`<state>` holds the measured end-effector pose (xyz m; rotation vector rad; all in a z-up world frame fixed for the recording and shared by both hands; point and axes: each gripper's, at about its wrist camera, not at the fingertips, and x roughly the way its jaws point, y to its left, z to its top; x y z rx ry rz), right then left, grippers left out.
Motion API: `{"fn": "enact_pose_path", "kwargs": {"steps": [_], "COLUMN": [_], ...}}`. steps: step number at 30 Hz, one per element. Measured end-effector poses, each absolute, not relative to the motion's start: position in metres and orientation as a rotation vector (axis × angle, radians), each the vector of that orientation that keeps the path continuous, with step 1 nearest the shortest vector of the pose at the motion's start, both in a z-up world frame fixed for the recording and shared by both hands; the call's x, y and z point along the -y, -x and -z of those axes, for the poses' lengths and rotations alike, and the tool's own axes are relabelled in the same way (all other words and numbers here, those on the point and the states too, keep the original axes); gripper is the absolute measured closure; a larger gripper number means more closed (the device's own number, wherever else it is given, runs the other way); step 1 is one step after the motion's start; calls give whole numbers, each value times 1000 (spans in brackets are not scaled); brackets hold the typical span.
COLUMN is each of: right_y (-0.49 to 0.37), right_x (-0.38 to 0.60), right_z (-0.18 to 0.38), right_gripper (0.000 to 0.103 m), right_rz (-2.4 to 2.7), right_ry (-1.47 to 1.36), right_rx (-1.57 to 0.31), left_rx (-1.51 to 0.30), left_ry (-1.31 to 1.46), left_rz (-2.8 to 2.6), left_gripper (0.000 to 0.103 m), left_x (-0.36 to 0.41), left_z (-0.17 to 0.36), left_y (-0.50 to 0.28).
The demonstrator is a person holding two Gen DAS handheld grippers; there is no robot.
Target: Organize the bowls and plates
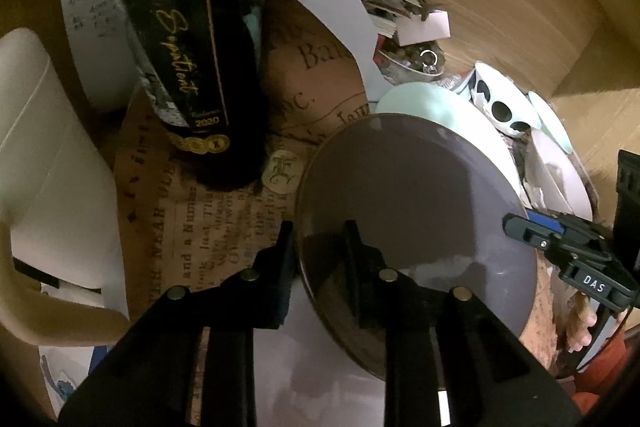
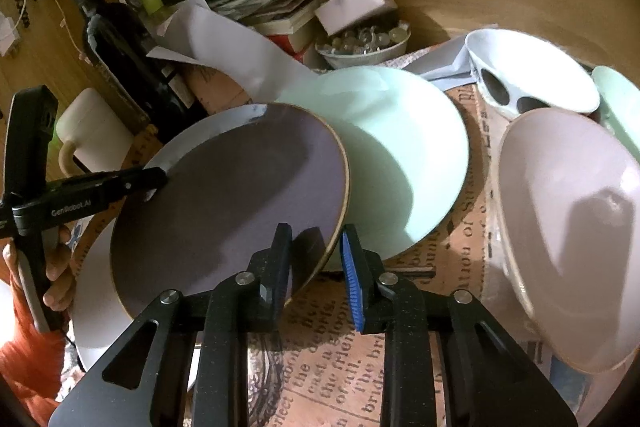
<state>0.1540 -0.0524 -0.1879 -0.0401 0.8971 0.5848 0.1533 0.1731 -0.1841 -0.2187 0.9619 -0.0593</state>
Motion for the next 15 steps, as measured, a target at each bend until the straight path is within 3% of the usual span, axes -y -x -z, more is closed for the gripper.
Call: {"fn": "enact_pose_path", "kwargs": {"steps": [15], "right_y": [-150], "right_x": [57], "right_z": [183], "right_gripper": [80], "right_rz": [-563], "right_ry": [12], "right_rx": [-888], "left_rx": [-927], "left_ry": [217], "left_rz": [35], "left_gripper": [80], "left_x": [-163], "left_z": [173], "left_y": [-141]}}
